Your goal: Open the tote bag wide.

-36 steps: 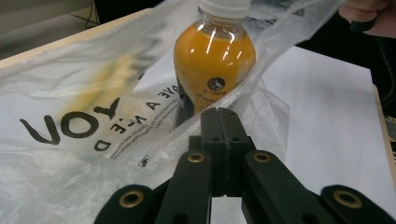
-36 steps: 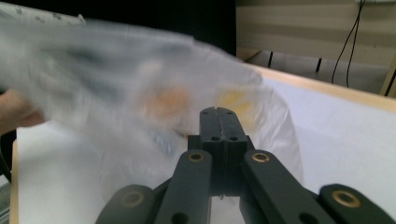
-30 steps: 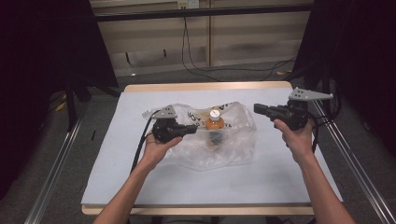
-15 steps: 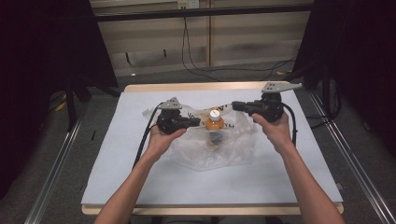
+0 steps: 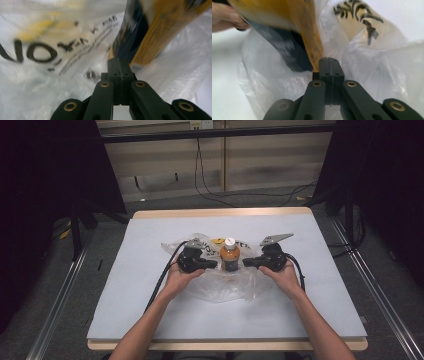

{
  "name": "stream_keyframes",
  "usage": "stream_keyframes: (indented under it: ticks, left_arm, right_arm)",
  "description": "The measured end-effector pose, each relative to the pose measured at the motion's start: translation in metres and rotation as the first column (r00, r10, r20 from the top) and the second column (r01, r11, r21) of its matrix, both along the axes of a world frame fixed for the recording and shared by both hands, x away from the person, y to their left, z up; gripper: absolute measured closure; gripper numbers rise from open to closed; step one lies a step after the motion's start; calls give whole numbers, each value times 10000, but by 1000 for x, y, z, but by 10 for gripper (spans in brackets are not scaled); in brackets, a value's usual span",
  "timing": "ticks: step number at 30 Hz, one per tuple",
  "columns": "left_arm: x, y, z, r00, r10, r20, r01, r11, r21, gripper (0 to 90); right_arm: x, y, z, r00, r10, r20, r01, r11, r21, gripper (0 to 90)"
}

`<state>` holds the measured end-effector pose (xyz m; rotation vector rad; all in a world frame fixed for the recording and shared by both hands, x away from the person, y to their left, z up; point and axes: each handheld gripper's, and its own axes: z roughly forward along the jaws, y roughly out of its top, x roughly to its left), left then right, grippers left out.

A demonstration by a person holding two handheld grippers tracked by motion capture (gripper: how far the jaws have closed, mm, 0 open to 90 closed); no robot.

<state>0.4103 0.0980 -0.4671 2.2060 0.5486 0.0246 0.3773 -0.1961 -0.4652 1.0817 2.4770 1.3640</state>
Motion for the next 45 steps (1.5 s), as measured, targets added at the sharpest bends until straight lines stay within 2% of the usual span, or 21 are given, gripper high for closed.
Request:
stream_keyframes:
  ticks: [4,5,7,8,9,10,13,17,18,19,20,21,22,27,30,31,33,35,37,41,45]
  left_arm:
    - [-3,-1,-10,9995,-311,36,308,9966,766,900]
    - [-5,-1,-12,9992,-388,-94,395,9959,814,900]
    - [-10,2,-15,9985,-544,46,539,9951,832,900]
    - [-13,4,-16,9981,-609,-80,613,9957,693,900]
    - [-16,7,-15,9973,-730,30,725,9943,781,900]
    - [-19,9,-14,9973,-725,76,714,9926,980,900]
    - [-28,15,-13,9954,-959,-52,959,9909,940,900]
    - [-42,21,-9,9891,-1469,-92,1468,9803,1319,900]
    - [-46,23,-6,9856,-1690,-56,1675,9712,1696,900]
    - [-53,26,-7,9842,-1773,9,1747,9709,1637,900]
    - [-55,29,-7,9822,-1869,-156,1872,9713,1471,900]
    - [-59,32,-6,9816,-1905,-85,1893,9681,1640,900]
    - [-62,36,-8,9830,-1830,-138,1832,9744,1300,900]
    - [-67,49,-6,9839,-1762,-293,1786,9724,1502,900]
    - [-69,50,-5,9841,-1754,-271,1775,9701,1659,900]
    - [-70,49,-4,9855,-1679,-262,1699,9699,1745,900]
    - [-69,47,-5,9854,-1676,-301,1702,9746,1453,900]
    - [-69,45,-1,9884,-1502,-242,1520,9820,1122,900]
    - [-69,44,9,9883,-1518,-113,1522,9842,906,900]
    - [-67,36,28,9870,-1591,237,1572,9853,670,900]
    - [-63,22,39,9838,-1740,428,1699,9817,858,900]
  right_arm:
    - [4,1,-11,9996,-14,-293,-7,9973,-729,900]
    - [5,0,-13,9995,-8,-320,-21,9960,-888,900]
    - [5,-4,-17,9994,3,-346,-33,9961,-882,900]
    - [5,-6,-19,9992,-49,-393,7,9944,-1054,900]
    - [4,-8,-20,9992,-96,-396,45,9919,-1272,900]
    - [3,-12,-22,9990,-70,-438,18,9932,-1162,900]
    - [2,-19,-21,9987,-374,-357,322,9902,-1358,900]
    - [5,-30,-20,9966,-773,-284,717,9841,-1627,900]
    - [5,-32,-20,9964,-795,-310,741,9863,-1477,900]
    - [6,-35,-21,9951,-954,-243,905,9838,-1548,900]
    - [6,-38,-20,9939,-1038,-370,972,9842,-1480,900]
    - [7,-40,-20,9940,-1037,-348,972,9834,-1531,900]
    - [7,-42,-20,9936,-1120,-144,1079,9791,-1726,900]
    - [10,-49,-17,9888,-1489,-6,1454,9663,-2125,900]
    - [8,-51,-17,9876,-1572,7,1537,9640,-2169,900]
    - [8,-51,-17,9881,-1537,-26,1495,9648,-2164,900]
    - [7,-50,-16,9875,-1576,-37,1538,9681,-1979,900]
    - [5,-48,-9,9896,-1440,32,1429,9785,-1491,900]
    - [3,-48,1,9906,-1346,233,1361,9866,-904,900]
    - [0,-44,24,9934,-1023,521,1046,9935,-449,900]
    - [-4,-35,43,9951,-608,778,623,9979,-163,900]
